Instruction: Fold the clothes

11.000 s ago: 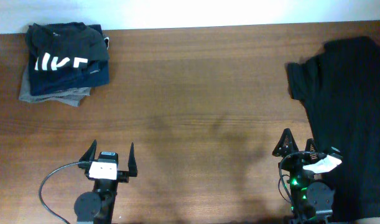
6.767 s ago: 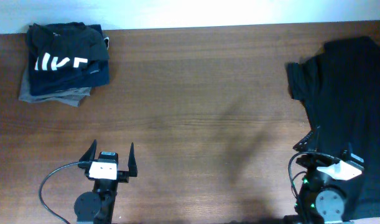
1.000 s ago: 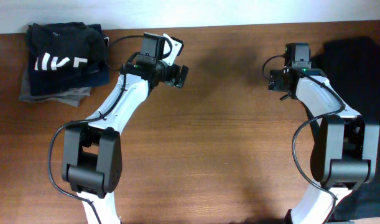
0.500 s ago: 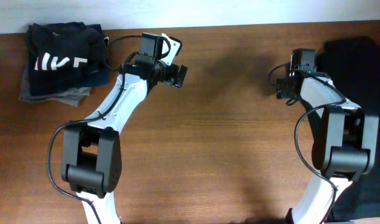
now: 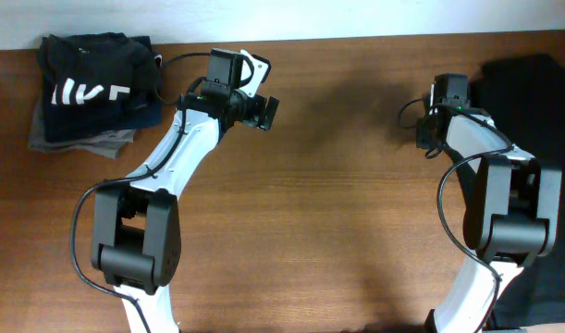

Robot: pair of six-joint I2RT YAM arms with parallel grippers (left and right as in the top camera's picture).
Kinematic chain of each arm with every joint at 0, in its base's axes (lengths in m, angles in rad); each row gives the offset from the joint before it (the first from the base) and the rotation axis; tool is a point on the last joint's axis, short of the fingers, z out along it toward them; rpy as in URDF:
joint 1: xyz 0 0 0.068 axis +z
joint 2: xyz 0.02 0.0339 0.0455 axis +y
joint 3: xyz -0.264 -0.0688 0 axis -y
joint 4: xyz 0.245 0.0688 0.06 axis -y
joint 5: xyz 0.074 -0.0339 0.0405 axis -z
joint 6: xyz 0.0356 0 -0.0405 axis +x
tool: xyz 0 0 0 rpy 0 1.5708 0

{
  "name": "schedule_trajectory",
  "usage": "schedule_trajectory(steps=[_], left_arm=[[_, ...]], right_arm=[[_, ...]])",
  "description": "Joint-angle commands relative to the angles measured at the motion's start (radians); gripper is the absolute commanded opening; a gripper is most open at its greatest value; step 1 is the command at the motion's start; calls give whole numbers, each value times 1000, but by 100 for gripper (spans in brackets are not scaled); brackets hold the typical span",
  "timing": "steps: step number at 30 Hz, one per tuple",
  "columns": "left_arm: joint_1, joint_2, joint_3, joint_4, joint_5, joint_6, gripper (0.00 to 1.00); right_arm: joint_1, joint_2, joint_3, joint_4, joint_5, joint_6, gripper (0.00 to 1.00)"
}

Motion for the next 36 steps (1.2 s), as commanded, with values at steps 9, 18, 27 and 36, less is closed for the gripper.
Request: schedule_trajectory(steps=[9,18,27,36], left_arm=[[3,7,13,-5,-7,10,99],[3,7,13,-5,-7,10,99],[3,7,13,-5,-7,10,99],[3,7,14,-5,-59,9,99]], right_arm=[[-7,0,70,-51,-34,61,4],[34,-39,423,-328,-351,61,4],[184,-39,564,-444,-532,113,4],[386,-37,563,-392,-668,270,4]])
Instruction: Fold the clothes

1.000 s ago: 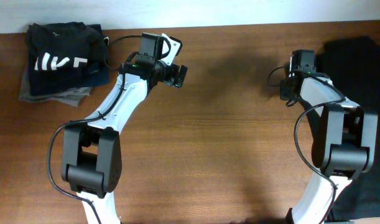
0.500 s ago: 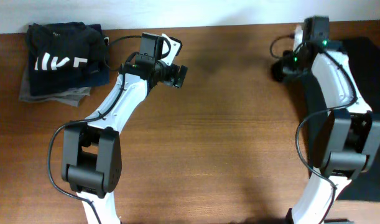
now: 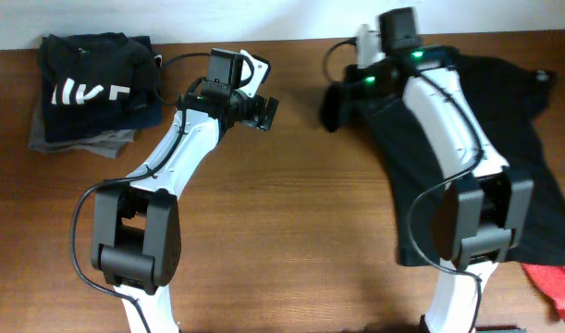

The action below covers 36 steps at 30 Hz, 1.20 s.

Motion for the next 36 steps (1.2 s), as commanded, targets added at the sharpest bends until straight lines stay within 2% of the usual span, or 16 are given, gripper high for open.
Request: schedule_trajectory(steps=[1,4,6,8,12,18,22,25,31,36], left_arm=[[3,7,13,-2,-60,9,99],[3,7,14,-14,-56,9,99],[3,7,13,-32,-22,9,99],[3,7,13,-55,47,9,99],[3,7,13,-97,150,1,100],[3,36,10,-101,255,-198,99],[2,93,10,-101,401,-319,99],[-3,137,10,-100,419,-393,99],[-12,159,10,-61,395,-398,99],[-13,161,10,13,367,-372,99]], right_arm=[[100,-35,27,28,-83,99,6],[158,-35,27,29,-34,99,22],[182,-35,27,28,43,117,39],[191,-35,27,29,117,143,52],[172,-35,28,26,131,144,68],[73,-38,73,-50,132,169,72],[-19,-38,143,-179,131,174,74],[-84,-38,182,-280,131,178,79],[-166,-36,185,-463,140,177,80],[-185,-36,185,-576,222,177,80]])
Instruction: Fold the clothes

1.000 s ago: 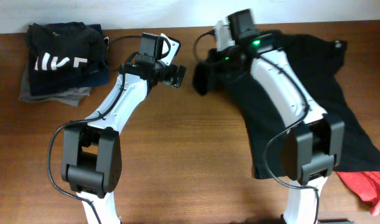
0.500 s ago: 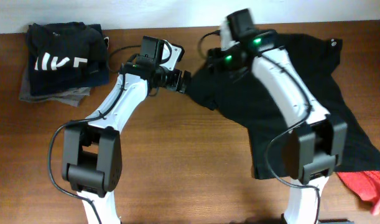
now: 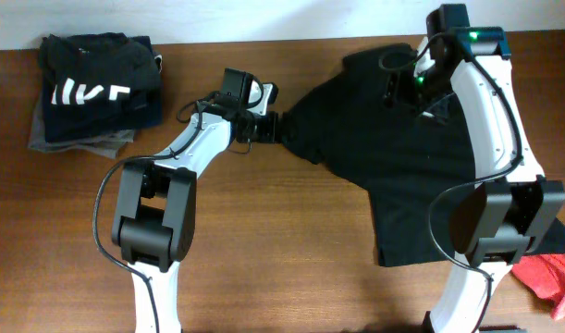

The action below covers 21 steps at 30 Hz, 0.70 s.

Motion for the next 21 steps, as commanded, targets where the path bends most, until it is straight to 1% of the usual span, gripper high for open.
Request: schedule_trajectory(steps=[1,5,8,10,13,15,16,17,18,19,21], left_arm=[[-3,2,9,38,-2,-1,99],[-3,25,9,45,-2,-1,99],[-3,55,9,42,10,-1,99],[-3,73,9,43,43,-2,98],[-3,87,9,42,91,-2,95],[-4,92,9,42,90,-2,92],[-4,92,9,42,88,-2,89],[-4,92,9,43,87,-2,81],[-4,92,9,43,87,-2,75],[-4,92,9,45,87,-2,67],[-4,92,9,47,86,-2,57]], right_arm=[[-4,-34,15,-49,74,4,80],[-3,-34,15,-99,84,7,80],[-3,-34,15,-126,118,43,80],[-3,-34,15,-154,148,77,81],[-3,-34,15,-211,180,117,81],[-2,-34,15,-241,179,127,80],[-2,-35,15,-257,180,127,81],[-2,-36,15,-272,180,133,81],[-2,-37,15,-290,180,144,80],[-2,-42,11,-294,175,150,81],[-2,-68,-21,-294,167,175,81]])
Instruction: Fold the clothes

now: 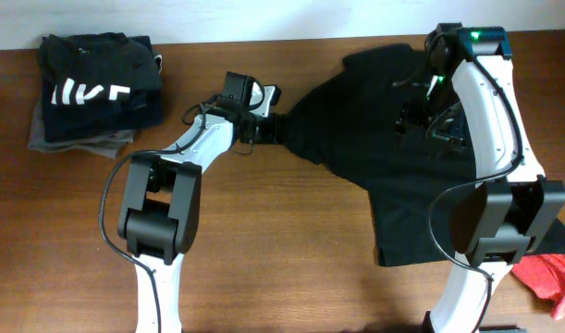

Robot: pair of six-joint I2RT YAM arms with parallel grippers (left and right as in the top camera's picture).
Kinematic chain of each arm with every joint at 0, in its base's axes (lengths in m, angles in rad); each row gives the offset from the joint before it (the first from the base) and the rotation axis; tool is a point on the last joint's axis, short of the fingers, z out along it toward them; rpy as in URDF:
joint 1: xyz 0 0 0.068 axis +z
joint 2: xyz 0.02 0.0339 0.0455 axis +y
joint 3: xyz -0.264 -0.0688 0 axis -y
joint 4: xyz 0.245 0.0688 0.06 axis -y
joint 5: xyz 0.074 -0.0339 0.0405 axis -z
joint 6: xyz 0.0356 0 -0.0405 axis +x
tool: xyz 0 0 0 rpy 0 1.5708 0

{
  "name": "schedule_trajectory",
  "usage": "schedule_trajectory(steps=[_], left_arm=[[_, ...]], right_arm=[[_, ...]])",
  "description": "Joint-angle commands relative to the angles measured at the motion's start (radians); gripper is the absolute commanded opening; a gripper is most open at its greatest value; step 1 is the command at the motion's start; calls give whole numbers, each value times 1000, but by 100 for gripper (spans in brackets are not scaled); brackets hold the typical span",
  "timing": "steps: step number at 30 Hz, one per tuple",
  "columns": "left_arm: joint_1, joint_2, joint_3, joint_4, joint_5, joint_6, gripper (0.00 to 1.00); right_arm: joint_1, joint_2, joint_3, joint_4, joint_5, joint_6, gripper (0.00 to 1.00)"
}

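A black shirt (384, 176) lies spread over the right half of the table, one sleeve pointing left. My left gripper (271, 128) sits at the tip of that sleeve, touching it. Its dark fingers merge with the cloth, so I cannot tell whether they grip. My right gripper (416, 120) hangs over the shirt's upper middle, below the collar, and the cloth under it lies flat and undisturbed.
A stack of folded dark clothes (88, 88) sits at the back left corner. A red cloth (552, 282) lies at the front right edge, beside the shirt's hem. Bare wood table (282, 240) spans the middle and front.
My right gripper has moved from the collar toward me, over the shirt's chest, while the shirt kept its shape. The left gripper has stayed at the sleeve tip.
At first the shirt lay bunched at the far right with both grippers over bare table. Then my right gripper was at the back centre with the shirt trailing from it. Then the shirt lay spread, the left gripper at its sleeve, where it remains.
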Motion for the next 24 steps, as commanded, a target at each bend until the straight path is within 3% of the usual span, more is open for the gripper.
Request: schedule_trajectory(steps=[1,7,10,13,18,24], left_arm=[[-4,28,3,0,18,0,55],[4,28,3,27,11,0,26],[8,28,3,58,11,0,15],[10,28,3,86,11,0,9],[11,28,3,110,-2,1,1],[15,28,3,109,-18,1,1]], right_arm=[[0,-82,-35,-5,17,59,81],[1,-234,-177,-5,15,149,82],[1,-357,-316,10,0,177,87],[1,-447,-465,56,-72,177,93],[3,-539,-767,228,-252,171,93],[39,-535,-1059,480,-378,232,93]])
